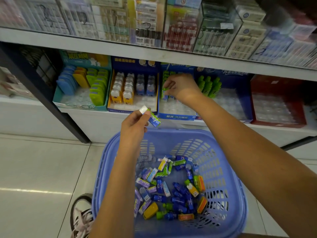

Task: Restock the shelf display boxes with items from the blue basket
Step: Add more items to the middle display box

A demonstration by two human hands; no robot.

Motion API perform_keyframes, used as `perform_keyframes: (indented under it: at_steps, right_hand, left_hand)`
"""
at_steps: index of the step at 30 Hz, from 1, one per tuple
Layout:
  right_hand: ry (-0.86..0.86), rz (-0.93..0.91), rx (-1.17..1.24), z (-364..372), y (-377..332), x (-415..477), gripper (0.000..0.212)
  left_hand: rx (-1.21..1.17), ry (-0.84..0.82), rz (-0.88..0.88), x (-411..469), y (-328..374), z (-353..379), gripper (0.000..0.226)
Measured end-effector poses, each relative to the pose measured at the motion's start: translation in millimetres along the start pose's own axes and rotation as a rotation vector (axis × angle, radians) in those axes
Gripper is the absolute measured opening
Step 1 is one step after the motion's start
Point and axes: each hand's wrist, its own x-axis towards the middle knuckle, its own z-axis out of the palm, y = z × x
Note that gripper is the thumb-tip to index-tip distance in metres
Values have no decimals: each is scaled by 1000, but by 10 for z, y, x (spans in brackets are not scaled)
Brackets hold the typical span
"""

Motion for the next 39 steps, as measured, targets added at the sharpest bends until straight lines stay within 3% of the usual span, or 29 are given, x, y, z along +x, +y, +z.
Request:
perform_keyframes:
  at_steps: [5, 8, 10, 12, 14, 16, 20, 22, 24, 34, 39]
  right_hand:
    - [-70, 52, -161, 3, -78, 76, 24]
    - [73, 18, -84, 6, -42, -120, 29]
    - [178, 11, 193, 40, -25, -363, 24]
    - [63, 59, 562, 83, -55, -607, 14]
    - [-11, 68, 707, 115, -41, -742, 12]
    - [67, 77, 753, 69, 5, -767, 15]
    - [377, 85, 495, -93, 187, -602, 20]
    - [391, 58, 350, -111, 239, -481, 21]
    - [328, 44, 270, -77, 250, -381, 23]
    - [112, 65, 2, -195, 250, -109, 26]
    - [94, 25, -126, -154, 226, -114, 23]
  left_hand:
    - [-279, -15, -103, -34, 1, -16, 10]
    - [-387, -36, -122, -39, 30, 4, 15]
    - [-418, -50, -122, -37, 33, 44, 19]
    - [-407, -73, -99, -37, 38, 112, 25]
    - [-366, -98, -64, -35, 43, 190, 23]
    - [-243, -116, -5, -41, 47, 270, 21]
    - [562, -184, 318, 5, -44, 388, 40]
    - [916, -292, 424, 23, -123, 454, 49]
    - [1111, -361, 459, 17, -202, 492, 56]
    - [1135, -355, 509, 38, -286, 466, 62]
    - [1119, -357, 515, 45, -295, 457, 62]
